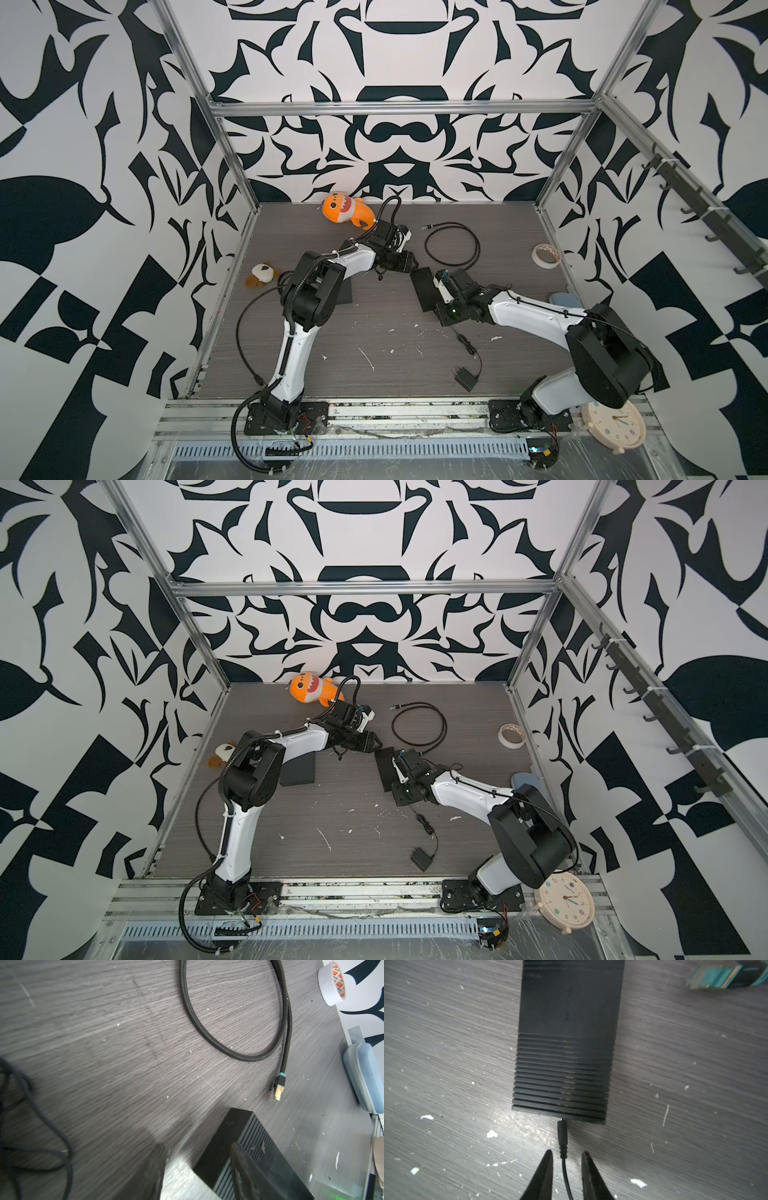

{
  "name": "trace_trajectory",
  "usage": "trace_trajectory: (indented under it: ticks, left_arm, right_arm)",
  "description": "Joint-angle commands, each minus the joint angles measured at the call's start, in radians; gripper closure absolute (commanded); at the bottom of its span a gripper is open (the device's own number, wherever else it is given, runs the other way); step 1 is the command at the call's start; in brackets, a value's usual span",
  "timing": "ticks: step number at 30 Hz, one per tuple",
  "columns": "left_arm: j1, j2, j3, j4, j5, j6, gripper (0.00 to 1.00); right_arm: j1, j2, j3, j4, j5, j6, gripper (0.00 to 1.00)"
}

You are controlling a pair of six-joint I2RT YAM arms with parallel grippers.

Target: Insert the plug into the switch port

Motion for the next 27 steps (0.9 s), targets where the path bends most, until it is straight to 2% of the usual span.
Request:
trace_trajectory:
  ticks: [1,27]
  left_arm:
    - [0.008,0.028,0.013,0.011,0.019,-0.005,0.46]
    - [0.01,0.044,0.018,0.014,0.04,0.005,0.46]
  right_arm:
    - [0.004,-0.003,0.046,-0.047,0.002,-0.016,0.72]
    - [0.004,0.099,0.132,-0.147,-0.04,-0.045,0.83]
